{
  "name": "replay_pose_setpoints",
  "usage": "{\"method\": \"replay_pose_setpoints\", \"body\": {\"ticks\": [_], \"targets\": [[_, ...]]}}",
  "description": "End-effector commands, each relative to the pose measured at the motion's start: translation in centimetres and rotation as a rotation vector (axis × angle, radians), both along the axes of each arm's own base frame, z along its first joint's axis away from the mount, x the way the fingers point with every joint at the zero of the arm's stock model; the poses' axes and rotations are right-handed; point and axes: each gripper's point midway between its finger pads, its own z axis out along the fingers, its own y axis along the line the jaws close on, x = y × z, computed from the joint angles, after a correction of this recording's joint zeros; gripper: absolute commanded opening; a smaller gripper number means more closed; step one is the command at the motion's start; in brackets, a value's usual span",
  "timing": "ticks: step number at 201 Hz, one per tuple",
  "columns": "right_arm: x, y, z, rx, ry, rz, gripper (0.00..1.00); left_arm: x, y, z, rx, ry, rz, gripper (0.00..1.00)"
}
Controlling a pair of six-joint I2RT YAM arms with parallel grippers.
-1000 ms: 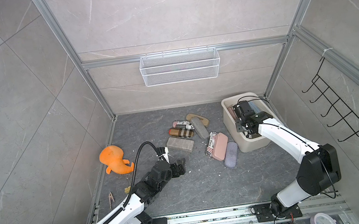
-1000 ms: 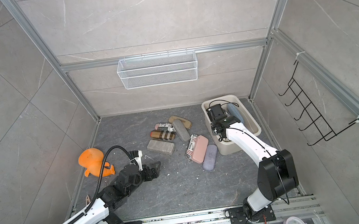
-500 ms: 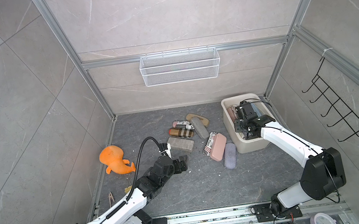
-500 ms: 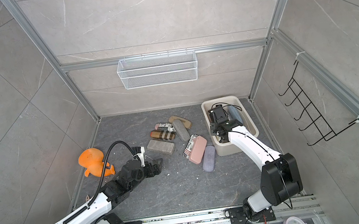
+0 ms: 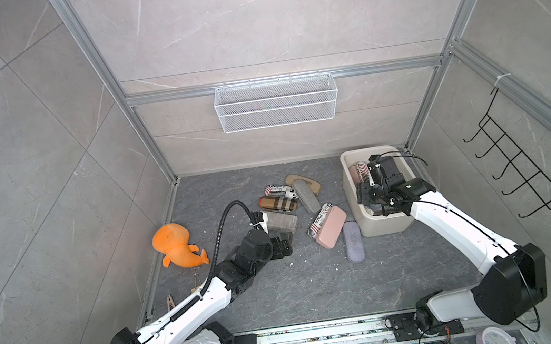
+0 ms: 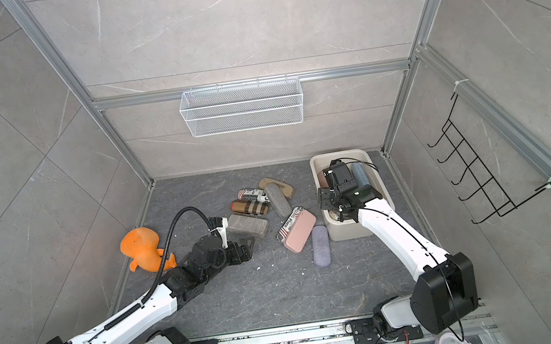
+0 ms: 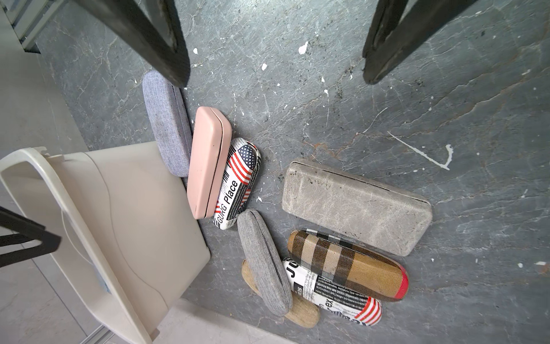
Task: Put the glasses cases into the storage boxes
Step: Place the glasses case in the storage box, then pick up the glasses case.
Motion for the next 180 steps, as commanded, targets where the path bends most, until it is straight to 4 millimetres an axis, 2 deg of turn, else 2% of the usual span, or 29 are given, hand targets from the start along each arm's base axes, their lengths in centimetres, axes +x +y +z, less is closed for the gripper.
{"method": "replay_pose_setpoints", "body": {"ticks": [1, 53, 83, 105, 120, 145, 180], "targets": [[-1.4, 0.5, 1.8, 0.036, -0.021, 0.018, 0.75, 0.1, -1.7, 0.5, 0.002, 0.002, -0.065, 0.92], [-3.3, 0.2, 3.3, 0.069, -0.074, 0.014, 0.88, -1.6, -6.7, -0.9, 0.124, 0.021, -0.194, 0.92], [-3.9, -0.6, 4.5, 0.077, -0.114, -0.024, 0.94, -3.1, -10.4, -3.4, 0.232, 0.060, -0.280, 0.93], [-4.6, -1.2, 5.2, 0.091, -0.149, -0.053, 0.97, -3.7, -12.9, -4.3, 0.312, 0.077, -0.337, 0.95], [-4.8, -1.4, 5.3, 0.109, -0.170, -0.069, 0.98, -3.2, -14.0, -4.3, 0.345, 0.079, -0.338, 0.96], [-5.1, -1.3, 5.1, 0.127, -0.175, -0.066, 0.99, -0.9, -14.8, -3.6, 0.438, 0.053, -0.283, 0.97], [-5.5, -1.6, 5.4, 0.126, -0.198, -0.068, 0.99, 2.2, -14.1, -5.8, 0.598, 0.063, -0.258, 0.95]]}}
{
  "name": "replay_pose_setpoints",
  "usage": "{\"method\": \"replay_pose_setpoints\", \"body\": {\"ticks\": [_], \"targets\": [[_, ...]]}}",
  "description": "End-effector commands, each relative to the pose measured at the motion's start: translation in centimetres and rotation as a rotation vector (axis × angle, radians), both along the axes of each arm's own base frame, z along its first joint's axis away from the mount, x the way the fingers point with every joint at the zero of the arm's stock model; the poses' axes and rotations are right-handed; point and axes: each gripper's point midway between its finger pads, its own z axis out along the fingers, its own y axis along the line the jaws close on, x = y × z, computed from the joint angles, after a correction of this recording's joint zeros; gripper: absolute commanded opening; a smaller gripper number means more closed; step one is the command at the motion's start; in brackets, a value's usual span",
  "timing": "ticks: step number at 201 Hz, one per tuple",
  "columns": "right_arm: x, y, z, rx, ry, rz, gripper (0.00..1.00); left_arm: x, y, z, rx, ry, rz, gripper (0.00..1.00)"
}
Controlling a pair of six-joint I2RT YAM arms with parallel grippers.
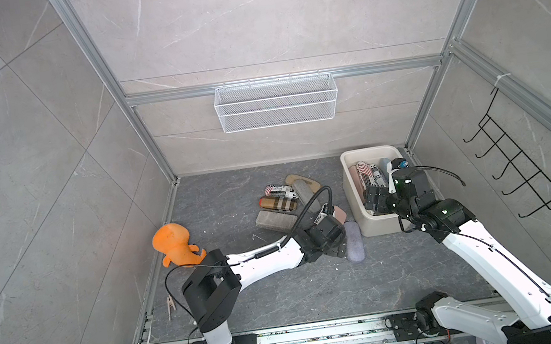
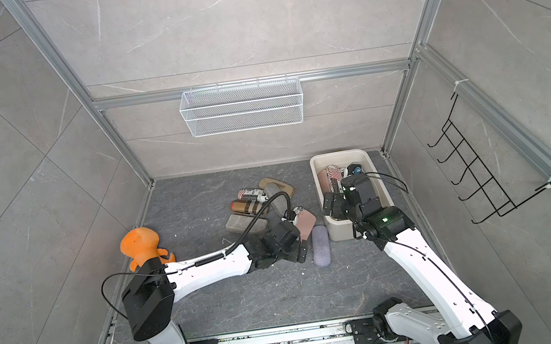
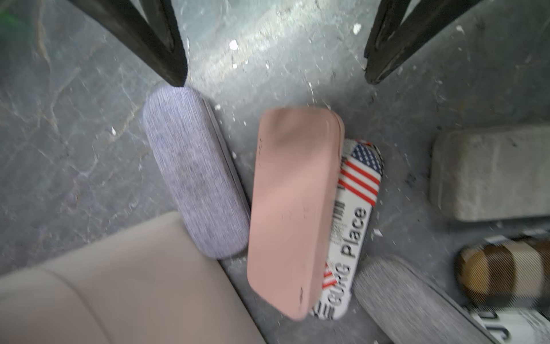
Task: Put the glasses cases into the storage boxes
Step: Pick up the glasses case.
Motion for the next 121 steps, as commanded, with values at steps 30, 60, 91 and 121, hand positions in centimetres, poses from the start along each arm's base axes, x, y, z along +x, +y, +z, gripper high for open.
{"method": "replay_pose_setpoints", "body": {"ticks": [30, 60, 91, 121], "targets": [[-0.4, -0.8, 1.1, 0.007, -0.060, -0.037, 1.00, 3.0, 1.7, -3.4, 0.330, -0.009, -0.012, 0.96], [-0.7, -1.3, 0.9, -0.006, -0.054, -0.056, 1.00, 2.6, 0.8, -4.0, 0.359, -0.004, -0.050, 0.99], [-0.7, -1.4, 0.2, -0.008, -0.043, -0.058, 1.00, 2.0, -0.2, -4.8, 0.417, -0.009, -0.077, 0.99], [-0.7, -1.2, -0.1, 0.002, -0.038, -0.048, 1.00, 2.2, -1.0, -4.7, 0.451, -0.031, -0.075, 0.99]]}}
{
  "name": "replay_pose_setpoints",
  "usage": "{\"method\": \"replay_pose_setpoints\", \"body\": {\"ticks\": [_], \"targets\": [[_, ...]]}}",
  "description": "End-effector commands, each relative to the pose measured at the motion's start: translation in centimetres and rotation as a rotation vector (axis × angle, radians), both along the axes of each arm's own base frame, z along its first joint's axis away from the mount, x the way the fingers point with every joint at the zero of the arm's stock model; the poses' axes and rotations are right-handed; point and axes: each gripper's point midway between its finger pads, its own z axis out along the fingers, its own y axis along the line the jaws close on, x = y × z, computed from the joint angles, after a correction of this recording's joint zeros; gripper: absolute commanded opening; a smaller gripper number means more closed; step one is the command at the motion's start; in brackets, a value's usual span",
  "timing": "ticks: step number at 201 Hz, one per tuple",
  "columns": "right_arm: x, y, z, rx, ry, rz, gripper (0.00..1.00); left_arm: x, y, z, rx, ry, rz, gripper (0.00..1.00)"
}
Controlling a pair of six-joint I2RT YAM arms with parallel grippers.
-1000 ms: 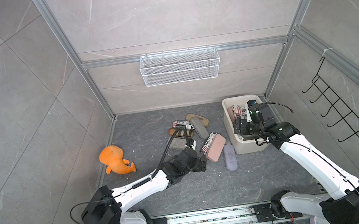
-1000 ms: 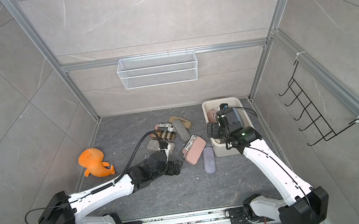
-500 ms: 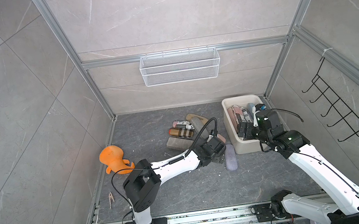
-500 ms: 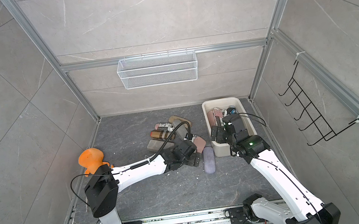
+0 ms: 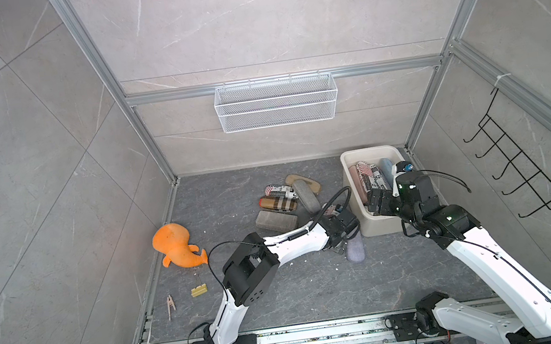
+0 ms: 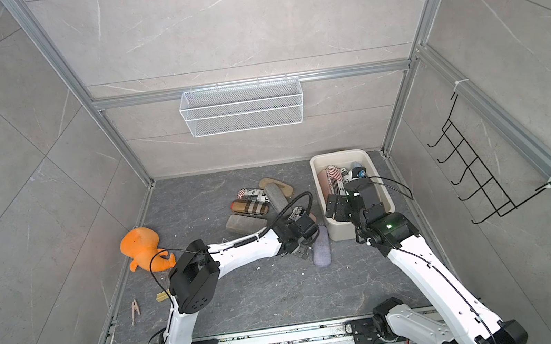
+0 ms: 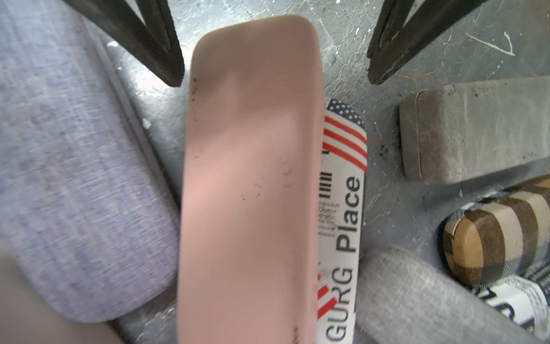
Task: Put the glasses cases into the storage boxes
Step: Pick up the glasses case.
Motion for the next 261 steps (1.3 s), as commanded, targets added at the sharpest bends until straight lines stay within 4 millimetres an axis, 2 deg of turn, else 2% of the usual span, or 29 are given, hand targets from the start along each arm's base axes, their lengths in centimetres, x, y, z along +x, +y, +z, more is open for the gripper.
{"method": "replay_pose_setpoints", "body": {"ticks": [1, 62, 99, 111, 129, 152, 180, 209, 227, 253, 261], "targets": [[0.0, -0.3, 0.0, 0.010, -0.010, -0.018, 1.00, 0.2, -0.1, 0.5, 0.063, -0.027, -0.017, 0.99], [0.1, 0.3, 0.5, 0.041, -0.024, 0.001, 1.00, 1.2, 0.8, -1.5, 0.163, -0.049, 0.059, 0.91], [0.3, 0.9, 0.4, 0.060, -0.019, 0.025, 1.00, 1.5, 1.4, -1.6, 0.185, -0.076, 0.072, 0.85], [0.3, 0.9, 0.4, 0.062, -0.021, 0.026, 1.00, 1.4, 1.4, -1.8, 0.181, -0.075, 0.062, 0.82], [0.3, 1.0, 0.5, 0.065, -0.021, 0.032, 1.00, 1.4, 1.3, -1.8, 0.167, -0.076, 0.052, 0.71], [0.2, 0.9, 0.6, 0.061, -0.024, 0.029, 1.00, 1.3, 1.2, -1.4, 0.142, -0.086, 0.048, 0.68], [0.1, 0.8, 0.9, 0.053, -0.026, 0.032, 1.00, 1.1, 1.6, 0.0, 0.105, -0.107, 0.056, 0.67], [0.0, 1.1, 0.9, 0.064, -0.025, 0.042, 0.99, 0.5, 1.8, 2.9, 0.017, -0.129, 0.059, 0.66], [0.1, 1.3, 1.2, 0.073, -0.026, 0.054, 0.99, -0.2, 2.0, 5.2, -0.096, -0.149, 0.056, 0.65], [0.5, 2.5, 1.9, 0.109, -0.030, 0.103, 0.98, -1.0, 3.6, 7.8, -0.230, -0.190, 0.082, 0.65], [0.6, 3.0, 2.0, 0.124, -0.030, 0.126, 0.98, -1.2, 4.4, 8.1, -0.257, -0.201, 0.095, 0.65]]}}
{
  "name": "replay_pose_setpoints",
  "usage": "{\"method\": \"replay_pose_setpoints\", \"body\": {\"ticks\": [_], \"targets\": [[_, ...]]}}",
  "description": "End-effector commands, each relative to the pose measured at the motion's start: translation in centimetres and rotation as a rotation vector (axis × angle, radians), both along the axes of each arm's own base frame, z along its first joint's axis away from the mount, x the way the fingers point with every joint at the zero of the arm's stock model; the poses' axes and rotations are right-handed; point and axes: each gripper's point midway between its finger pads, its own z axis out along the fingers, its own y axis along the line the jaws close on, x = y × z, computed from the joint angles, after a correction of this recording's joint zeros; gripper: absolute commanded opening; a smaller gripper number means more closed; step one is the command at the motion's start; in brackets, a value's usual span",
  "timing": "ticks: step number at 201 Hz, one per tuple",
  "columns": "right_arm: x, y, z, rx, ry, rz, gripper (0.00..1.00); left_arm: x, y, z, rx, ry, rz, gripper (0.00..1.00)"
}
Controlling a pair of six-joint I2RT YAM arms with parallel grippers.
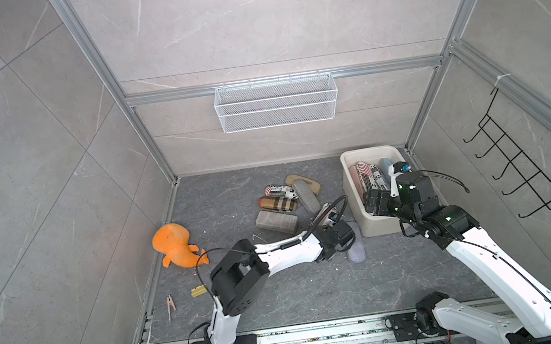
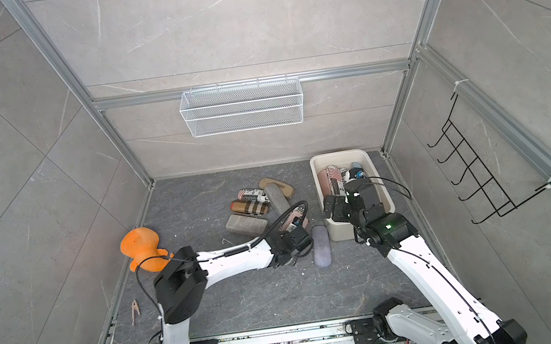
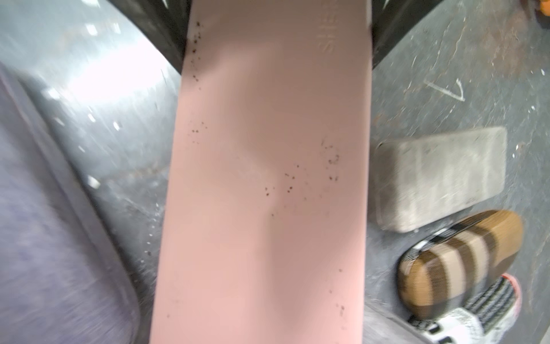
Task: Put the glasses cases into the storage boxes
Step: Pick up the glasses case, then place the glasses case in the storage box.
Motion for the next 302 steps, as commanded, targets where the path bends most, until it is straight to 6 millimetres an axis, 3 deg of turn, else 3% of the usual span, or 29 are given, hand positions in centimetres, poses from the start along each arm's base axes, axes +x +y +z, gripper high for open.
{"method": "replay_pose_setpoints", "body": {"ticks": [1, 21, 22, 25, 28, 29, 30, 37, 61, 88, 122, 157, 191, 207, 232, 259, 302], "targets": [[0.5, 1.5, 1.7, 0.057, -0.028, 0.061, 0.98, 0.7, -0.4, 6.2, -0.251, -0.124, 0.045, 0.65], [1.1, 3.2, 2.0, 0.114, -0.019, 0.124, 0.96, 0.5, 2.4, 7.2, -0.357, -0.150, 0.106, 0.64], [1.1, 3.3, 1.9, 0.117, -0.016, 0.129, 0.96, 0.5, 2.4, 8.0, -0.382, -0.158, 0.110, 0.64], [1.2, 3.7, 2.0, 0.129, -0.015, 0.144, 0.95, 0.4, 3.0, 7.3, -0.385, -0.149, 0.119, 0.64], [1.2, 4.1, 2.0, 0.141, -0.012, 0.160, 0.95, 0.5, 3.3, 8.1, -0.424, -0.159, 0.130, 0.64], [1.3, 4.3, 2.0, 0.145, -0.010, 0.164, 0.95, 0.4, 3.6, 7.4, -0.414, -0.151, 0.134, 0.64], [1.3, 4.4, 2.0, 0.149, -0.010, 0.169, 0.95, 0.5, 3.6, 8.2, -0.439, -0.159, 0.136, 0.64], [1.5, 5.4, 2.1, 0.183, -0.004, 0.208, 0.93, 0.5, 4.8, 8.5, -0.498, -0.166, 0.162, 0.63], [2.0, 8.6, 2.7, 0.284, 0.001, 0.317, 0.88, 0.3, 8.0, 8.7, -0.712, -0.144, 0.207, 0.63], [1.8, 13.7, 3.1, 0.312, 0.013, 0.441, 0.86, 0.2, 10.9, 10.1, -0.887, -0.145, 0.216, 0.63], [1.2, 21.0, 3.2, 0.318, 0.030, 0.582, 0.82, -0.1, 12.4, 12.1, -1.053, -0.135, 0.210, 0.62], [1.7, 26.6, 2.3, 0.340, 0.053, 0.675, 0.80, -0.6, 12.4, 13.7, -1.138, -0.144, 0.171, 0.62], [2.2, 28.9, 1.3, 0.336, 0.082, 0.693, 0.80, -0.6, 12.4, 14.8, -1.204, -0.132, 0.152, 0.62], [2.2, 29.5, 1.2, 0.350, 0.084, 0.703, 0.66, -0.8, 12.0, 15.6, -1.233, -0.121, 0.125, 0.62], [2.0, 30.3, 0.8, 0.357, 0.094, 0.713, 0.57, -0.6, 11.5, 15.7, -1.245, -0.111, 0.114, 0.62], [2.0, 31.0, 0.1, 0.348, 0.111, 0.721, 0.54, -0.5, 11.1, 15.5, -1.244, -0.094, 0.106, 0.62], [1.7, 31.7, -0.3, 0.335, 0.126, 0.731, 0.32, -0.2, 11.0, 15.3, -1.223, -0.097, 0.109, 0.64]]}}
